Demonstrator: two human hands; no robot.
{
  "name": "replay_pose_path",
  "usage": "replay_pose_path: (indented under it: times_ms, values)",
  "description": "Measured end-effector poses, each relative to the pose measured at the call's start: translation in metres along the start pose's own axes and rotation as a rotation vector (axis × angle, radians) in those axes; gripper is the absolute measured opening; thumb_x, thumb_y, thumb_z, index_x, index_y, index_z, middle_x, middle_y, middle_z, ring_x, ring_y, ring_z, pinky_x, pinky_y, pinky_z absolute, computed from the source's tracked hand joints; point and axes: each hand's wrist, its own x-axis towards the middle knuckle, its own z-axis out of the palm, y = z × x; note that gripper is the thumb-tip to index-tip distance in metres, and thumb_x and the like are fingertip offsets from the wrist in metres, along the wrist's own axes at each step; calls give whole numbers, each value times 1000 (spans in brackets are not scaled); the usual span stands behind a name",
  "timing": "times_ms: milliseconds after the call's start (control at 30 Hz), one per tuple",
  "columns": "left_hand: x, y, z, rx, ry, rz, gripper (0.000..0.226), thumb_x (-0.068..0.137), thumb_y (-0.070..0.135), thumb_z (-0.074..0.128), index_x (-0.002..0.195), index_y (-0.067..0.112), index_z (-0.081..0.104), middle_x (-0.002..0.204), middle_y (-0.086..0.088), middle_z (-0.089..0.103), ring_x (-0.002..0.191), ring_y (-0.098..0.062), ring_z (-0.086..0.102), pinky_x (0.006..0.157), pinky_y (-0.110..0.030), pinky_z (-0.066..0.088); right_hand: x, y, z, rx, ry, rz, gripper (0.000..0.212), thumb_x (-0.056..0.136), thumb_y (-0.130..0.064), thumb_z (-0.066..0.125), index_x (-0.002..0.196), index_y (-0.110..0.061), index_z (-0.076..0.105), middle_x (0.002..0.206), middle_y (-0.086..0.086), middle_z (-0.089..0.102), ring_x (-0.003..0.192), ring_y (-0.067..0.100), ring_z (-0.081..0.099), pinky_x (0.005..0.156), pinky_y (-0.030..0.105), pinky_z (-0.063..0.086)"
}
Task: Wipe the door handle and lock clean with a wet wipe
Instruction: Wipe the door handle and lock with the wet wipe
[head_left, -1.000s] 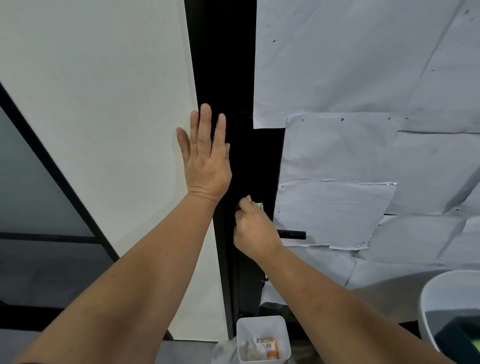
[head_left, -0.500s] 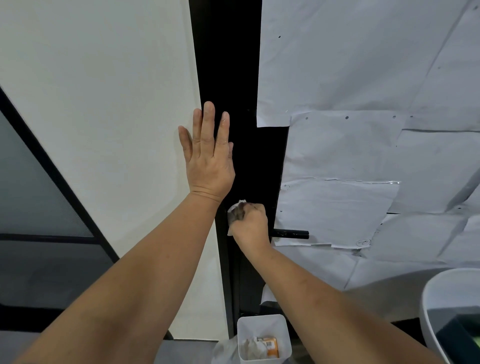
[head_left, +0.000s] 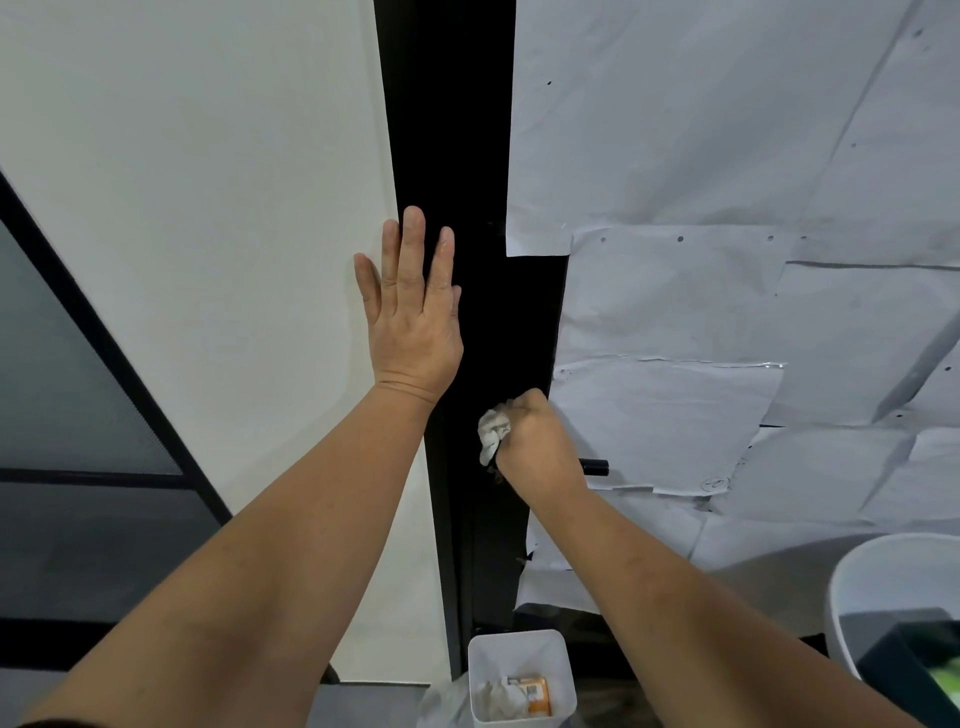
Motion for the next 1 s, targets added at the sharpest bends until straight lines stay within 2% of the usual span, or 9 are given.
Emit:
replay_pose_path:
  times_ms: [100,267,400,567,633,700,767,833,1000]
  values:
    - [0,1,0,12,-2,-9,47,102,12,41,147,11,27,160,5,-22,148,-20,-10,117,-55,5,-1,3,-8,-42,-19,66,22,82,-7,51,103,-5,56,103,6,47,90,17,45,75,26,37]
    - [-14,5,0,42,-66,-22,47,103,12,39,147,11,25,159,3,-26,148,-21,-15,118,-54,4,3,16,-16,4,-112,250,12,85,-4,51,85,2,62,85,13,51,69,17,47,60,17,34]
    - [-37,4,2,88,-131,-21,49,102,12,39,149,9,22,158,0,-27,147,-24,-17,118,-55,6,-10,23,-22,181,6,291,18,82,3,52,95,-1,64,101,4,47,81,15,49,55,5,33]
    - [-61,2,5,150,-167,-20,53,102,15,45,149,11,22,159,-5,-25,148,-27,-15,117,-58,11,-13,27,-25,319,67,319,22,82,1,48,90,-16,61,104,4,54,89,23,59,73,31,52]
    - [-73,0,5,188,-176,-4,54,102,20,49,149,12,24,160,-9,-18,149,-29,-10,116,-60,15,-15,29,-26,383,50,329,23,85,-2,48,97,-19,60,101,4,56,89,22,59,77,34,53]
    - [-89,-2,2,229,-179,9,54,99,29,55,147,18,32,158,-13,2,149,-32,6,115,-59,20,-16,29,-29,484,33,352,26,88,-6,48,103,-23,61,102,5,60,91,21,60,78,33,51]
    - [-106,-2,-4,260,-175,5,53,92,36,64,139,26,43,144,-10,22,133,-30,29,108,-49,31,-16,30,-31,547,28,365,23,90,-10,49,98,-26,63,105,6,62,94,20,60,79,29,51]
    - [-117,1,-11,239,-207,-25,47,83,35,73,126,30,55,127,-4,31,112,-26,37,94,-41,34,-16,29,-35,563,30,366,20,91,-14,50,89,-29,63,103,5,64,93,19,61,81,31,52]
    - [-124,7,-19,177,-351,79,35,68,7,85,100,15,72,87,-3,51,65,-23,48,54,-32,38,-12,21,-40,568,73,341,17,91,-22,52,80,-34,58,102,6,60,89,20,60,80,35,53]
